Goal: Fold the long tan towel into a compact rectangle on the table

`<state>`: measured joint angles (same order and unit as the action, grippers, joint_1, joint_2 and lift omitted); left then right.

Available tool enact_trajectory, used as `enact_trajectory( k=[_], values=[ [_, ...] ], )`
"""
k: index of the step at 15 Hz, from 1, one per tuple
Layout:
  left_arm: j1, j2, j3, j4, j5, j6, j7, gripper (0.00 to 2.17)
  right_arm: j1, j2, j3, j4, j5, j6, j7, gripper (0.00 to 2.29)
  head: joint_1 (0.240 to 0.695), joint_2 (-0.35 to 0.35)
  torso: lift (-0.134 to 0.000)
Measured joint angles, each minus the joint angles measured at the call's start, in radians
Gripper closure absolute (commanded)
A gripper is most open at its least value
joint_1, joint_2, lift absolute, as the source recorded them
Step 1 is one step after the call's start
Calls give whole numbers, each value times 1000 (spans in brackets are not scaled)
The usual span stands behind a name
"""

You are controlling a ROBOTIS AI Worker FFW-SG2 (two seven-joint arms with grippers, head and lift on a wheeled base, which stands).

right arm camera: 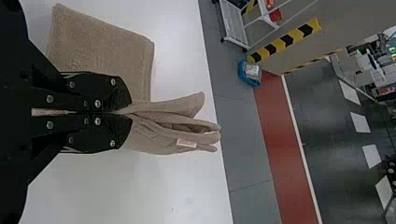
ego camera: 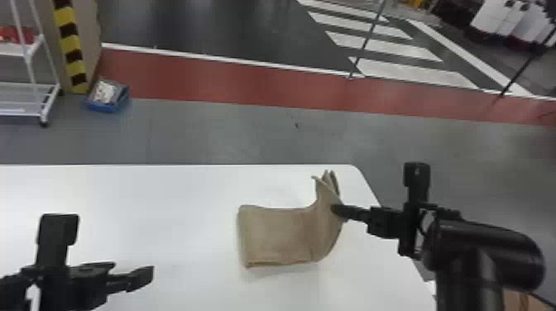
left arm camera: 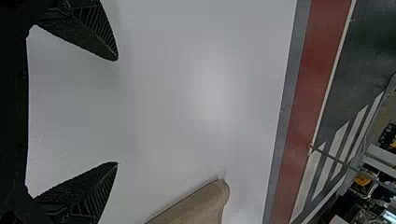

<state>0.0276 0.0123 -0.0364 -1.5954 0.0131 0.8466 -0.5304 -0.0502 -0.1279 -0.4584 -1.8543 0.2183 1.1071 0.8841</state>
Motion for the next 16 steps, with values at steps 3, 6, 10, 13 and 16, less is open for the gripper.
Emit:
enact_trajectory(
  k=[3,6,10,13,16],
  values=[
    [1,0,4,-1,-1,2,0,87,2,9,120,-31,40,28,-8,1656,695,-273,0],
    [3,0,7,-1,-1,0,0,87,0,15,225,-4,91,20,-43,1656,695,-227,0],
    [2,1,21,2,-2,-3,-5,87,-20,17,336,81,131,5,-110,1642,695,-185,0],
    [1,2,30,6,-5,-4,-12,87,-35,21,401,128,136,0,-145,1642,695,-162,0],
    [2,2,39,7,-5,-4,-15,87,-46,38,451,161,149,-8,-180,1642,695,-128,0]
  ],
)
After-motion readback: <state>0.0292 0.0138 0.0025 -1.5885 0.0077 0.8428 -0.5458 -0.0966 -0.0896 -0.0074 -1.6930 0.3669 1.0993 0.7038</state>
